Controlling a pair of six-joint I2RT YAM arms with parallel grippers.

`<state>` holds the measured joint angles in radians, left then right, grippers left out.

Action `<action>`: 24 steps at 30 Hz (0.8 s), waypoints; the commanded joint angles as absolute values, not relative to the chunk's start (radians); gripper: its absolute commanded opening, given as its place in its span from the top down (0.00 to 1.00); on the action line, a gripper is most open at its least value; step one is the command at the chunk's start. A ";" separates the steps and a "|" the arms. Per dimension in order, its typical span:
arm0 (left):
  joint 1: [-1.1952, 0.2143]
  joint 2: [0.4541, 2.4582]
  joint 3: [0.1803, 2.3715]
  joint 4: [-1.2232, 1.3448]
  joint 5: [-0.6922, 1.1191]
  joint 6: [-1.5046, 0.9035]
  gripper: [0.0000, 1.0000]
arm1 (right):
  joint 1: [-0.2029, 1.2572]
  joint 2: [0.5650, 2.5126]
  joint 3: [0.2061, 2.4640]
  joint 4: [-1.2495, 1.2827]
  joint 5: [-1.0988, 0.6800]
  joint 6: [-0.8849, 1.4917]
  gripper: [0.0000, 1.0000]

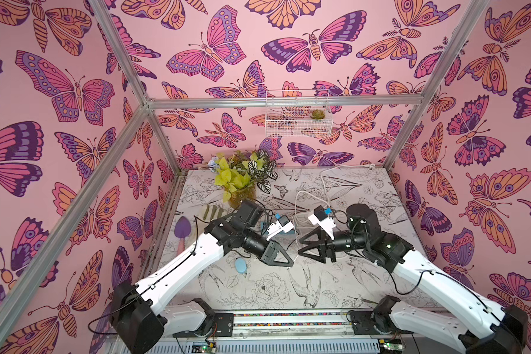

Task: Charge the bluetooth headset
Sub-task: Adjust the charging cable.

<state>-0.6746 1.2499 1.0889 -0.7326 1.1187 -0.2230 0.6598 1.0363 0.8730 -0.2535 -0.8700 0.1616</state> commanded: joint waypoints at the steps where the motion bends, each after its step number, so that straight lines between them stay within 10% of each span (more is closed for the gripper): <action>1: -0.679 1.263 1.125 -0.824 1.157 -0.141 1.00 | 0.654 1.064 0.920 -0.294 -1.007 0.122 0.42; 24: -0.680 1.356 1.206 -0.896 1.176 -0.074 1.00 | 0.694 1.179 0.979 -0.447 -1.106 -0.003 0.66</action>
<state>-0.6754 1.3434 1.1831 -0.8726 1.1389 -0.1040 0.6827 1.1660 0.9401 -0.4126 -1.1053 0.0242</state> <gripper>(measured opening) 0.061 0.367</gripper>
